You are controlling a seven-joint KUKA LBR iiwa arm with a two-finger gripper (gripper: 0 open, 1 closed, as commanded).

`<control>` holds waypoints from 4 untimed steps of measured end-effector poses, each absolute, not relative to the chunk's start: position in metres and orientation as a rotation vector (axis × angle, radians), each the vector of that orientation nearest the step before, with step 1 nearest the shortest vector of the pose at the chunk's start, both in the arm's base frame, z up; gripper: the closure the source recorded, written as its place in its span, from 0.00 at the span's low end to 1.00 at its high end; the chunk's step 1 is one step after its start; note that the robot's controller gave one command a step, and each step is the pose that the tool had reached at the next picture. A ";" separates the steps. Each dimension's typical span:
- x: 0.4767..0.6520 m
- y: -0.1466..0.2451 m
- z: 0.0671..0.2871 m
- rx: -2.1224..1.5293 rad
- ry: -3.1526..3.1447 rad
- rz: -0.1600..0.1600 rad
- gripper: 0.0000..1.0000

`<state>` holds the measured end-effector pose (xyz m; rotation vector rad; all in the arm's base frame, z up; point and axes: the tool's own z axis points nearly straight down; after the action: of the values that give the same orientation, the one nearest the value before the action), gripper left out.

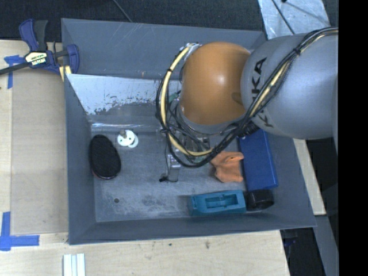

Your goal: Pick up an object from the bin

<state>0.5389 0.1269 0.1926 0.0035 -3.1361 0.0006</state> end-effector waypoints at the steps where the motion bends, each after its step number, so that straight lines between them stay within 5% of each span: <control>1: 0.541 0.126 0.197 0.000 -3.144 -0.002 0.00; 2: 0.595 0.103 0.234 -0.028 -3.142 -0.002 0.00; 3: 0.630 0.095 0.251 -0.038 -3.154 0.000 0.00; 4: 0.609 0.096 0.279 -0.071 -3.133 0.001 0.00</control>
Offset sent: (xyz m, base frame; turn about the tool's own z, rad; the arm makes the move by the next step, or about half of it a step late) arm 0.0755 -0.0339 0.0544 0.0297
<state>0.6088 0.0957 0.2786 -0.0707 -3.1329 0.0010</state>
